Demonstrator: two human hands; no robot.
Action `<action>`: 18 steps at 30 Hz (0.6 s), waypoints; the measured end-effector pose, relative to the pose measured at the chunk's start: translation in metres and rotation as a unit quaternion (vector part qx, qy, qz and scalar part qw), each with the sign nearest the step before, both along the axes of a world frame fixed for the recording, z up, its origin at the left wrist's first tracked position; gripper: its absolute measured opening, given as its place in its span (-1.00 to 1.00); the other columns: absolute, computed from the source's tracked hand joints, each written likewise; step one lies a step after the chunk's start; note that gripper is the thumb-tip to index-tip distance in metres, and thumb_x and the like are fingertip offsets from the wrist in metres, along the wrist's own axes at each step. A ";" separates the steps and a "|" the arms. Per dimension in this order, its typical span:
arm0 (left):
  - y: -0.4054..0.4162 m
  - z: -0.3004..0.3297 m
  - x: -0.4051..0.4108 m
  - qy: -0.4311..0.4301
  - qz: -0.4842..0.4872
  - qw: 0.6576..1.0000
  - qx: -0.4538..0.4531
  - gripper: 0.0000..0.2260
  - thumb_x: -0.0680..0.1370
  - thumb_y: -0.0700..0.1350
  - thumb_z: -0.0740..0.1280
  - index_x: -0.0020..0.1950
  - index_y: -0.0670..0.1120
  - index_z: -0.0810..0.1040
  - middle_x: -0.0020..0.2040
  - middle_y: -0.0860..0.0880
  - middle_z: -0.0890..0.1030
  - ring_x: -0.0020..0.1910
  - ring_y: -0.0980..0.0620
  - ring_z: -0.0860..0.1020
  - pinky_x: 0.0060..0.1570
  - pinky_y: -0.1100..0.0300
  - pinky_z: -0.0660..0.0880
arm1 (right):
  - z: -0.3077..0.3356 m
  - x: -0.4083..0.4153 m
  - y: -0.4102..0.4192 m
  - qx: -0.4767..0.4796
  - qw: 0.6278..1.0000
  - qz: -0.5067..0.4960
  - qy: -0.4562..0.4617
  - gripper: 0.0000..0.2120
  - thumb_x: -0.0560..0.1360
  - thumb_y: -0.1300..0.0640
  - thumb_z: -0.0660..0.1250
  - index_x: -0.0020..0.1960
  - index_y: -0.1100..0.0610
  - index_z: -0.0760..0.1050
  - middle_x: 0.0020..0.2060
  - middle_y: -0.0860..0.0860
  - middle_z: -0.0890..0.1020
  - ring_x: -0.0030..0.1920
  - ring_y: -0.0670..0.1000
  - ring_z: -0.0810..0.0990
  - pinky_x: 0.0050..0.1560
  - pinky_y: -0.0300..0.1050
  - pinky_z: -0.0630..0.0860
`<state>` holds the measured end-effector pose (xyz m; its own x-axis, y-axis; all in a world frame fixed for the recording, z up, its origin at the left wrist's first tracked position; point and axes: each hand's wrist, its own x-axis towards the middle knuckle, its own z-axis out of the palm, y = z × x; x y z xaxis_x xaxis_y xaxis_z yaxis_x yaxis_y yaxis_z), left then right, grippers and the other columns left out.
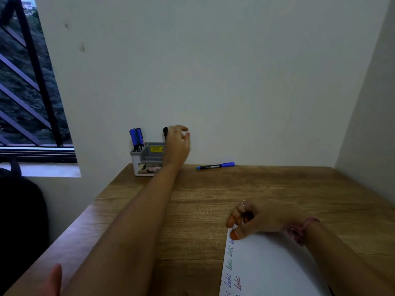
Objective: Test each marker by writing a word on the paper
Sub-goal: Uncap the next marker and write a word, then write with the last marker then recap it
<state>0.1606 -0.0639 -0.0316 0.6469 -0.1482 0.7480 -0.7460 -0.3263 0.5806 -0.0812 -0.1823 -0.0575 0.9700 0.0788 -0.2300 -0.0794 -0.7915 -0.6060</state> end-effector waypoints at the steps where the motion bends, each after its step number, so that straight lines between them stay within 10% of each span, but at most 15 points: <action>1: -0.010 -0.008 -0.003 -0.005 -0.027 0.998 0.048 -0.84 0.58 -0.19 0.21 0.10 -0.22 0.51 0.08 -0.15 0.46 -0.12 0.05 0.48 -0.09 0.31 0.39 | 0.000 0.000 0.000 0.001 1.000 0.003 0.004 -0.88 0.38 -0.03 0.46 -0.11 -0.15 0.56 -0.22 -0.18 0.55 -0.23 -0.26 0.49 -0.15 -0.37 0.40; 6: -0.057 -0.049 -0.004 0.052 -0.044 0.952 0.298 -0.67 0.59 -0.20 0.15 0.35 -0.21 0.37 0.30 -0.17 0.42 0.25 -0.12 0.42 0.24 0.04 0.36 | 0.000 0.004 -0.001 -0.011 1.000 0.008 0.010 -0.88 0.39 -0.04 0.45 -0.09 -0.15 0.54 -0.20 -0.18 0.55 -0.19 -0.23 0.49 -0.14 -0.36 0.38; 10: -0.063 -0.059 -0.004 0.054 0.019 0.885 0.462 -0.73 0.57 -0.21 0.12 0.26 -0.21 0.40 0.23 -0.20 0.45 0.18 -0.16 0.43 0.17 0.00 0.42 | -0.001 0.005 -0.003 -0.022 1.000 0.014 0.006 -0.87 0.38 -0.05 0.45 -0.10 -0.16 0.54 -0.23 -0.19 0.54 -0.21 -0.24 0.49 -0.15 -0.37 0.37; 18: -0.050 -0.049 -0.028 0.050 0.026 0.867 0.494 -0.72 0.59 -0.21 0.10 0.27 -0.22 0.41 0.23 -0.19 0.39 0.20 -0.13 0.38 0.15 0.11 0.36 | 0.000 0.004 -0.002 -0.027 0.999 0.019 0.006 -0.87 0.39 -0.05 0.45 -0.09 -0.15 0.54 -0.22 -0.18 0.52 -0.22 -0.21 0.47 -0.16 -0.34 0.35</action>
<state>0.1326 -0.1140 -0.0805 0.7266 -0.6536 0.2119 -0.6771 -0.7336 0.0589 -0.0768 -0.1841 -0.0571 0.9636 0.1018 -0.2473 -0.0567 -0.8259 -0.5609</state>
